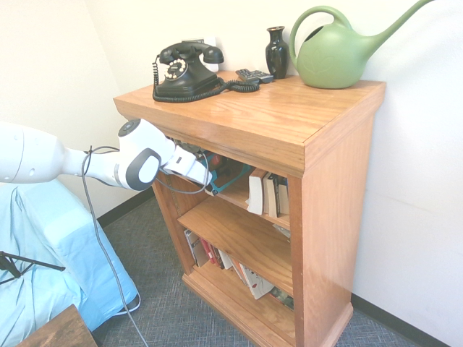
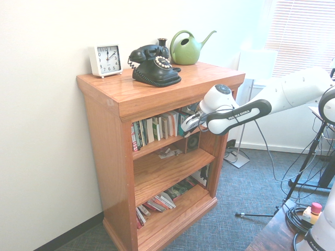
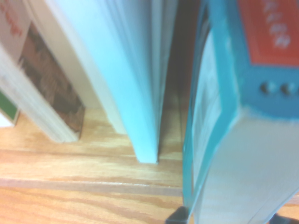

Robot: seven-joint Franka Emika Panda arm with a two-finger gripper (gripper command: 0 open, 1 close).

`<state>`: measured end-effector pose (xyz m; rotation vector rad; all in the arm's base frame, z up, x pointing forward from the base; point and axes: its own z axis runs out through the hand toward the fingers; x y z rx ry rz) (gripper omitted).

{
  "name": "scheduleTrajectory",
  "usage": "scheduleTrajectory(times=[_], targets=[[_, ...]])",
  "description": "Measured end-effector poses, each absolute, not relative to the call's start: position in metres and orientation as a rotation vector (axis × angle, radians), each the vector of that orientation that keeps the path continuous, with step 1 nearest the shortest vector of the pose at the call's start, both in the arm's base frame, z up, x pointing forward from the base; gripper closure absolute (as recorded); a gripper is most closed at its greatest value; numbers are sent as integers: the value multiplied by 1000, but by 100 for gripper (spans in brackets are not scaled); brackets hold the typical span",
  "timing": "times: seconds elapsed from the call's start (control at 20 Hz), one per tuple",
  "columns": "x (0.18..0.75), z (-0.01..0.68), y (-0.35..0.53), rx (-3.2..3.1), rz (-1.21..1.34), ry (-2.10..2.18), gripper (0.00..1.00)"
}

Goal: Organize the shelf

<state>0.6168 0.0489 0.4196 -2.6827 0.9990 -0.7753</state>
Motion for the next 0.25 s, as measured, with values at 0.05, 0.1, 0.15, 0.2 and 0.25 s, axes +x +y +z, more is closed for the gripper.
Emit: scheduleTrajectory(times=[0.05,0.1,0.15,0.2,0.25], targets=[[615,418,50,-2693,-777,991,0],[613,416,51,-2706,-778,982,0],[608,413,52,-2721,-777,976,0],[601,409,52,-2733,-778,974,0],[591,406,53,-2744,-780,973,0]])
